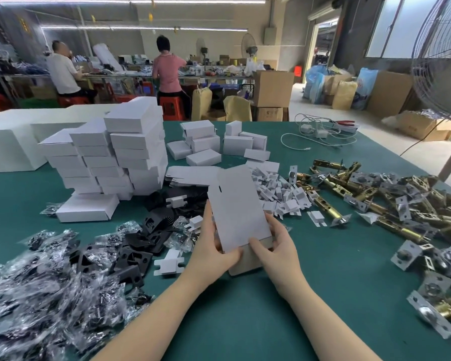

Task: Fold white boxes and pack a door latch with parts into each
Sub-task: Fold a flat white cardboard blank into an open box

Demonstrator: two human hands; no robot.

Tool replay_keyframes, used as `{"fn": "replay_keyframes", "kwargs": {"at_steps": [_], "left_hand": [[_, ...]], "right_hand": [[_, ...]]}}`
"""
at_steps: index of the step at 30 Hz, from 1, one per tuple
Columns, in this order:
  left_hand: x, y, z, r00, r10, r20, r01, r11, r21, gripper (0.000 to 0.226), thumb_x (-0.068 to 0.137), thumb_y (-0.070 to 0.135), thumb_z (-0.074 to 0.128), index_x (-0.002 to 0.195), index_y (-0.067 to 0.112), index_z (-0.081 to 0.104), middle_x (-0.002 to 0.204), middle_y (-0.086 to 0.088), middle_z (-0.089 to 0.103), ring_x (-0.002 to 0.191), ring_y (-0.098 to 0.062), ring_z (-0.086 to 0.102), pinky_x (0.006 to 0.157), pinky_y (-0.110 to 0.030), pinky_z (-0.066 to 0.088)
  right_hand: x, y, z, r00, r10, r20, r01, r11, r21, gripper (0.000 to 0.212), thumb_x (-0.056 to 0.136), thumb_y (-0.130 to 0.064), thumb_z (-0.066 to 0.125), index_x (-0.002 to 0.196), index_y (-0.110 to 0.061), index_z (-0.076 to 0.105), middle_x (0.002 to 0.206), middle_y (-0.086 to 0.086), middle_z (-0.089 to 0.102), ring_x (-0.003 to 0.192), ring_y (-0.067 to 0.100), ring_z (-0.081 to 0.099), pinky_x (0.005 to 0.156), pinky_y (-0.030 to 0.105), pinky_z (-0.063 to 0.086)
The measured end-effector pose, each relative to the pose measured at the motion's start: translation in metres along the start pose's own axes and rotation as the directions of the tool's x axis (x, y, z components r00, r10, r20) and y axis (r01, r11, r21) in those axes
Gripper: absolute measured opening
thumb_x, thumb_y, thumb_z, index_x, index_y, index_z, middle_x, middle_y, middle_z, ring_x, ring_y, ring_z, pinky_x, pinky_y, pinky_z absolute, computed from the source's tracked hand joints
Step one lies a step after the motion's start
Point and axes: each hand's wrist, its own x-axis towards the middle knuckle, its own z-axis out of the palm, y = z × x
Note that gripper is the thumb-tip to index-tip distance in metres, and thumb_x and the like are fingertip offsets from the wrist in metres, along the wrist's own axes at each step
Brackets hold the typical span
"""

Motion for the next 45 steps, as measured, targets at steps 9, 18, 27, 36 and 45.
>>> {"fn": "replay_keyframes", "kwargs": {"at_steps": [9,18,27,36,45], "left_hand": [[-0.004,0.000,0.005,1.000,-0.001,-0.030,0.001,1.000,0.008,0.090,0.087,0.009,0.069,0.153,0.040,0.018,0.129,0.027,0.059,0.114,-0.011,0.064,0.101,-0.045,0.050],[-0.001,0.000,0.005,0.998,0.027,-0.062,-0.025,0.999,0.034,0.092,0.073,0.015,0.076,0.123,0.078,0.031,0.125,0.015,0.066,0.114,-0.006,0.063,0.089,-0.019,0.052],[-0.002,0.001,0.003,0.995,0.012,-0.104,-0.009,0.999,0.031,0.090,0.085,0.001,0.069,0.125,0.072,0.031,0.123,0.025,0.063,0.103,-0.001,0.066,0.078,-0.012,0.050],[-0.002,0.000,0.003,0.997,-0.016,-0.075,0.020,0.999,0.046,0.098,0.065,0.014,0.077,0.111,0.086,0.030,0.120,0.022,0.066,0.103,-0.001,0.067,0.075,-0.010,0.049],[0.000,0.002,-0.002,0.999,-0.032,-0.041,0.031,0.999,-0.009,0.089,0.083,0.002,0.068,0.117,0.078,0.040,0.112,0.038,0.062,0.102,0.002,0.067,0.074,-0.011,0.050]], "right_hand": [[-0.003,-0.001,0.000,1.000,0.026,0.008,-0.026,0.999,-0.042,0.070,0.081,-0.016,0.076,0.128,-0.054,0.041,0.128,-0.009,0.064,0.118,0.010,0.060,0.102,0.041,0.049],[0.001,0.003,0.000,0.997,0.073,-0.010,-0.073,0.996,-0.043,0.067,0.081,-0.011,0.074,0.139,-0.030,0.048,0.105,-0.012,0.073,0.098,0.005,0.068,0.093,0.038,0.055],[0.000,0.001,0.001,1.000,0.019,0.017,-0.018,0.998,-0.063,0.066,0.081,-0.013,0.076,0.135,-0.041,0.049,0.126,-0.012,0.065,0.118,0.009,0.060,0.103,0.041,0.048],[-0.003,-0.002,0.001,0.998,-0.021,-0.057,0.010,0.984,-0.180,0.057,0.083,-0.013,0.072,0.121,-0.045,0.044,0.108,-0.022,0.065,0.094,-0.009,0.057,0.072,0.004,0.041],[-0.005,-0.010,0.002,0.995,-0.087,0.051,0.092,0.990,-0.107,0.064,0.089,-0.007,0.064,0.123,-0.057,0.044,0.120,-0.036,0.060,0.115,-0.008,0.056,0.099,0.028,0.048]]}}
